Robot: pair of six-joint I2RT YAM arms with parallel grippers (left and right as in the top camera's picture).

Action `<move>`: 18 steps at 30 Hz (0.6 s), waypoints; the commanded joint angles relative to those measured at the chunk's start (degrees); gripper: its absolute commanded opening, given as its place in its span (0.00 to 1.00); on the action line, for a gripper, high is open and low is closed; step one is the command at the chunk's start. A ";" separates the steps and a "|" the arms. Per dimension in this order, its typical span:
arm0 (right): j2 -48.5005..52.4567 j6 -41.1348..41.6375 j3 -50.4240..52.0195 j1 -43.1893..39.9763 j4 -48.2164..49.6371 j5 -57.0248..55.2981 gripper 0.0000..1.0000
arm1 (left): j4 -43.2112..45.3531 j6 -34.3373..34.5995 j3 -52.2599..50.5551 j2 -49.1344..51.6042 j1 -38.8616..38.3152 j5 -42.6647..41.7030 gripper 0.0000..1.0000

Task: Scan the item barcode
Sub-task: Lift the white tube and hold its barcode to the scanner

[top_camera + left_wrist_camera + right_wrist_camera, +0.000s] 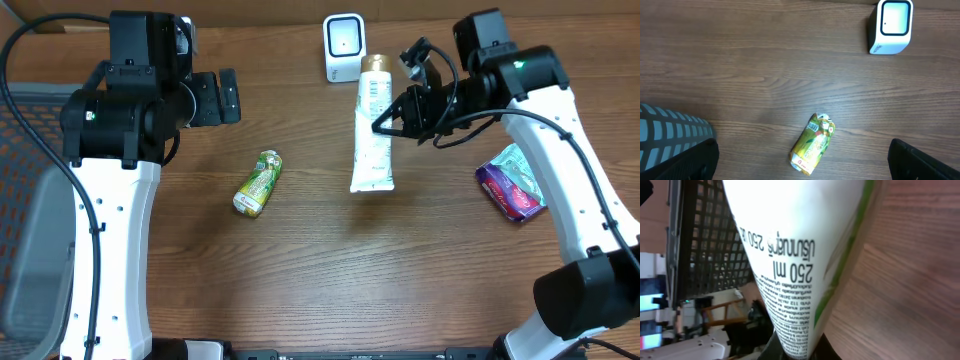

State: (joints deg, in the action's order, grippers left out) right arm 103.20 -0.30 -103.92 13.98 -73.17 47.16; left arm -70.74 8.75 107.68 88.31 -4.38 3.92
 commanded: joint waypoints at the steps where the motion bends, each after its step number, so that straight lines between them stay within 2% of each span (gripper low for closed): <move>1: -2.27 -4.74 -2.84 0.26 -0.42 -0.55 0.04 | 0.00 -1.07 0.74 0.46 0.24 0.55 0.99; 9: -2.27 -4.70 -2.84 0.26 0.57 -3.04 0.04 | 0.00 -1.07 0.74 0.46 0.24 0.55 0.99; 12: -2.25 3.91 -4.20 1.44 3.52 -19.32 0.03 | 0.00 -1.07 0.74 0.46 0.24 0.55 1.00; 18: 0.00 7.91 -12.02 6.21 3.91 -48.35 0.03 | 0.00 -1.07 0.74 0.46 0.24 0.55 0.99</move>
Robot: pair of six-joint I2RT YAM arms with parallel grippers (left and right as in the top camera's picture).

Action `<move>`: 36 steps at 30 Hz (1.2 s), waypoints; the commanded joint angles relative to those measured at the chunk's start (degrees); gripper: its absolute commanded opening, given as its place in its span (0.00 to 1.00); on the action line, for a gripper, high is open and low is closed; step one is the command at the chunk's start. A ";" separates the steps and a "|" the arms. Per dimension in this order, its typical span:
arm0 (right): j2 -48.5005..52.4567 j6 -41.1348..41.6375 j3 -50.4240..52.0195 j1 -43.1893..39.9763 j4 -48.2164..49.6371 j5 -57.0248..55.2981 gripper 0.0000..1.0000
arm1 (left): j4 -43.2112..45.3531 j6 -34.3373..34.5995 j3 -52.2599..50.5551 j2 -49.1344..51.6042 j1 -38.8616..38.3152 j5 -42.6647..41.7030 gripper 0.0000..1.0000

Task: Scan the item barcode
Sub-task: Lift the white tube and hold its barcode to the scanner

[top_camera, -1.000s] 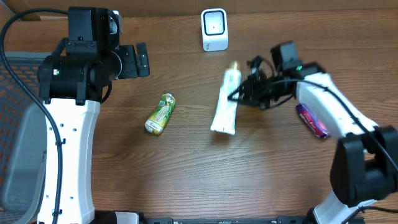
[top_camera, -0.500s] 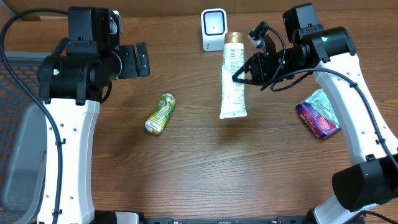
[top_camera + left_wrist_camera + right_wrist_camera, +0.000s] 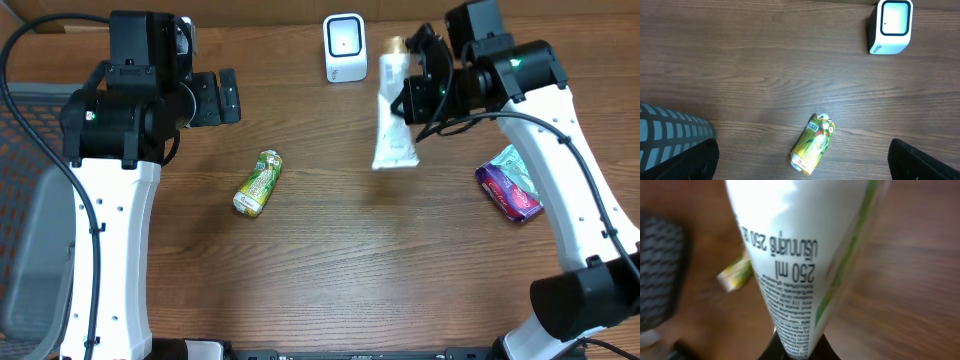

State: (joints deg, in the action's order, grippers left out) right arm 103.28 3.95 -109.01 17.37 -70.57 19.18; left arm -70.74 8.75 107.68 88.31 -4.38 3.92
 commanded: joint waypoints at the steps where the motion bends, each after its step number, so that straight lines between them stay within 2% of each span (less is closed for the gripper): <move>1: 0.79 3.80 -8.28 3.72 1.60 -25.38 0.03 | 0.00 -1.07 0.74 0.46 0.24 0.55 1.00; 5: 4.02 2.84 -10.40 6.80 5.79 -41.81 0.03 | 0.00 -1.07 0.74 0.46 0.24 0.55 1.00; 8: 7.32 -1.90 -10.38 8.96 12.31 -53.59 0.04 | 0.00 -1.07 0.74 0.46 0.24 0.55 1.00; 11: 11.39 -9.55 -10.36 10.73 22.71 -65.35 0.04 | 0.00 -1.07 0.74 0.46 0.24 0.55 1.00; 13: 14.32 -16.92 -10.36 11.45 30.73 -71.01 0.04 | 0.00 -1.07 0.74 0.46 0.24 0.55 0.99; 14: 16.90 -23.23 -10.34 11.58 38.49 -72.94 0.04 | 0.00 -1.07 0.74 0.46 0.24 0.55 0.99; 19: 23.37 -46.71 -10.32 11.56 49.92 -72.94 0.04 | 0.02 -1.07 0.74 0.46 0.24 0.55 1.00; 24: 29.57 -60.92 -10.32 11.56 60.19 -71.65 0.04 | 0.00 -1.07 0.74 0.46 0.24 0.55 0.99; 30: 33.79 -68.00 -10.32 11.45 64.37 -66.53 0.04 | 0.00 -1.07 0.74 0.46 0.24 0.55 1.00; 36: 36.85 -70.47 -10.32 11.43 69.16 -64.43 0.04 | 0.00 -1.07 0.74 0.46 0.24 0.55 1.00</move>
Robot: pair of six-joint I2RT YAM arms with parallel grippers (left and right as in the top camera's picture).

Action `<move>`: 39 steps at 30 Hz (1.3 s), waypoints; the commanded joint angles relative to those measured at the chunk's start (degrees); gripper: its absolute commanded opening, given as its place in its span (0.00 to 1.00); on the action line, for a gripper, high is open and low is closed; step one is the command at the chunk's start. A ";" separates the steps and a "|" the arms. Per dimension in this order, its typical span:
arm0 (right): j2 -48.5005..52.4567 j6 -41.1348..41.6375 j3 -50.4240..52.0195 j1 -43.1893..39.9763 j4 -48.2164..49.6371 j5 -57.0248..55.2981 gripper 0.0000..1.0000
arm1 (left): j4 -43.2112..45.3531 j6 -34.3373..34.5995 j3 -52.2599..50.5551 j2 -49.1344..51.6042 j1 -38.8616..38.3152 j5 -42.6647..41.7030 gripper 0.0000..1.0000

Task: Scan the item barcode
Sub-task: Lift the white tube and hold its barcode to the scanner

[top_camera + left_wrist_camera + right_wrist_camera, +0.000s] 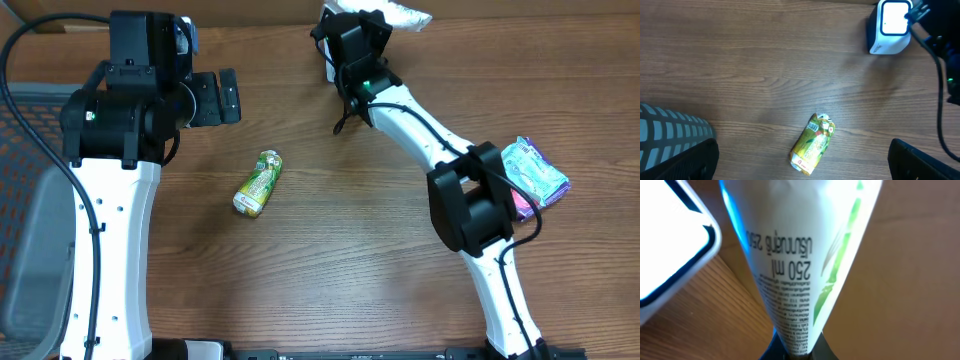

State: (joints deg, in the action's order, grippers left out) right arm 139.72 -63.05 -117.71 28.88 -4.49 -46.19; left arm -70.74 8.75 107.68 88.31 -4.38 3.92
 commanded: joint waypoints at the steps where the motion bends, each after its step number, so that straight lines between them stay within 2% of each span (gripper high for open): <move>1: 0.66 -3.45 -1.62 -0.07 3.69 1.09 0.04 | 0.00 -1.07 0.74 0.46 0.24 0.55 1.00; 11: 4.35 -3.45 -1.62 -0.44 4.68 1.81 0.04 | 0.00 -1.07 0.74 0.46 0.24 0.55 1.00; 27: 3.50 -2.34 -1.62 0.63 4.55 -1.97 0.04 | 0.00 -1.07 0.74 0.46 0.24 0.55 1.00; 34: -9.94 16.94 -1.62 1.11 -14.82 1.84 0.04 | 0.00 -1.07 0.74 0.46 0.24 0.55 1.00; 37: -17.77 31.45 -1.62 1.11 -25.14 3.67 0.04 | 0.00 -1.05 0.74 0.46 0.24 0.55 1.00; 39: -23.06 46.34 -1.62 1.07 -32.87 6.75 0.04 | 0.00 -1.07 0.74 0.46 0.24 0.55 1.00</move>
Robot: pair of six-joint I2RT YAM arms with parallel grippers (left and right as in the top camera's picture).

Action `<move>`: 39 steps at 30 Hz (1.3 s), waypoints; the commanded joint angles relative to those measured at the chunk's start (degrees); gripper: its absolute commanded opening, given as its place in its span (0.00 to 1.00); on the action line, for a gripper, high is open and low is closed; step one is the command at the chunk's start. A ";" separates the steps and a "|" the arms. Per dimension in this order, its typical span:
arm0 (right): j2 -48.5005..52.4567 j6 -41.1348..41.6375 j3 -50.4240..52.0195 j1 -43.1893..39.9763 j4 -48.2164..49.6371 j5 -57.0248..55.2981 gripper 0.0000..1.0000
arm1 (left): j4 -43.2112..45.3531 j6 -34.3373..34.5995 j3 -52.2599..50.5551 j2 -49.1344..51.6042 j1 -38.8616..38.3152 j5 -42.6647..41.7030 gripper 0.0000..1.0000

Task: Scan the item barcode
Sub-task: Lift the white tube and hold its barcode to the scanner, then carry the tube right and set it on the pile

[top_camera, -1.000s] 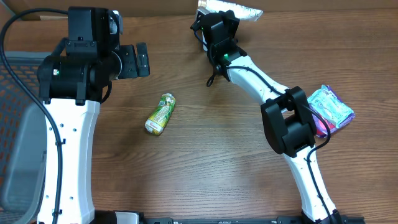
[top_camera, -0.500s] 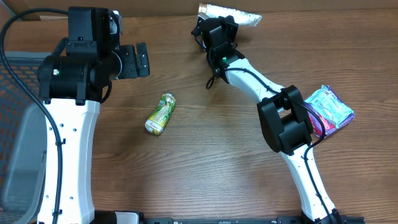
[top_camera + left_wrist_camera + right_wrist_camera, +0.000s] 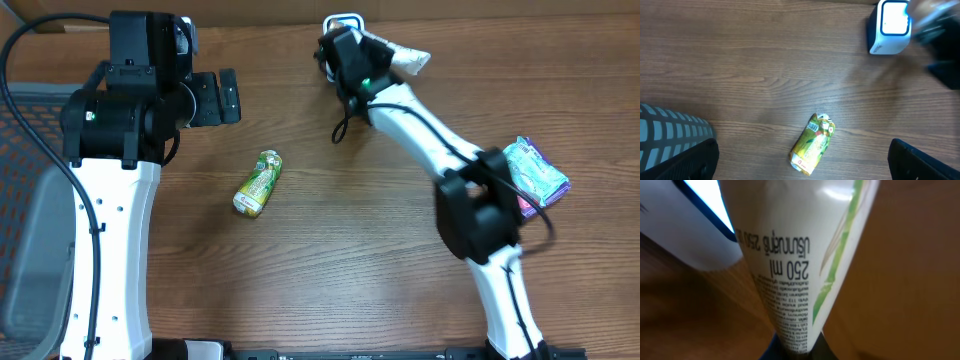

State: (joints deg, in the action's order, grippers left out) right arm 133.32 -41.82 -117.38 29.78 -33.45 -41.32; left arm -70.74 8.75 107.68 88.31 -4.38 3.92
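Note:
A white tube [image 3: 795, 255] printed "250 ml" with a green stripe fills the right wrist view, and my right gripper [image 3: 795, 352] is shut on its flat end. From overhead the tube [image 3: 402, 56] sticks out to the right of that gripper [image 3: 362, 48], just beside the white scanner [image 3: 343, 20]. The scanner [image 3: 695, 225] shows blurred at the tube's upper left. My left gripper [image 3: 222, 97] hangs open and empty at the back left. In its own view the scanner [image 3: 891, 26] stands far right.
A yellow-green pouch [image 3: 258, 182] lies on the wood left of centre, between the left fingers [image 3: 685, 160] in that wrist view. Purple and teal packets [image 3: 535, 175] lie at the right edge. A dark mesh basket [image 3: 30, 200] stands at the far left.
My right gripper with the tube has come a little forward from the table's back edge. The tube now lies lower, beside the scanner. The left arm has not moved.
My right gripper first held the tube over mid-table in front of the scanner. Then the tube was closer, to the scanner's right. After that the arm reached over the scanner with the tube at the back edge. Now the tube is next to the scanner.

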 commanded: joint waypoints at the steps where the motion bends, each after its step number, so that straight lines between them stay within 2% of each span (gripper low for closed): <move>1: -19.41 33.48 -1.95 -0.20 -8.66 5.11 0.04 | 0.00 -1.07 0.74 0.46 0.24 0.55 1.00; 4: -24.98 53.13 -1.95 -2.36 -21.24 17.77 0.04 | 0.00 -1.07 0.74 0.46 0.24 0.55 0.99; 9: -26.51 71.78 -1.31 -9.42 -37.13 29.70 0.04 | 0.00 -1.07 0.74 0.46 0.24 0.55 1.00; 11: -26.36 77.24 1.40 -12.17 -38.91 32.02 0.04 | 0.00 -1.07 0.74 0.46 0.24 0.55 0.99; 15: -26.36 84.26 11.93 -17.20 -34.34 35.06 0.04 | 0.00 -1.07 0.74 0.46 0.24 0.55 1.00; 20: -26.36 87.58 25.29 -21.53 -24.81 41.90 0.04 | 0.00 -1.07 0.74 0.46 0.24 0.55 1.00; 26: -26.36 87.82 36.61 -26.14 -17.16 40.94 0.04 | 0.00 -1.07 0.74 0.46 0.24 0.55 0.99; 37: -26.36 87.65 39.39 -38.69 -16.70 40.15 0.05 | 0.00 -1.07 0.74 0.46 0.24 0.55 1.00; 38: -26.36 86.53 39.39 -39.30 -16.35 40.76 0.09 | 0.00 -1.07 0.74 0.46 0.24 0.55 0.99; 39: -26.36 82.95 39.34 -40.00 -15.54 42.82 0.31 | 0.00 -1.07 0.74 0.46 0.24 0.55 0.99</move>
State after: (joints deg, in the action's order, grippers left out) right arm 109.06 45.17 -77.97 -8.71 -50.33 0.32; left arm -70.76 8.75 107.68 88.31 -4.38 3.92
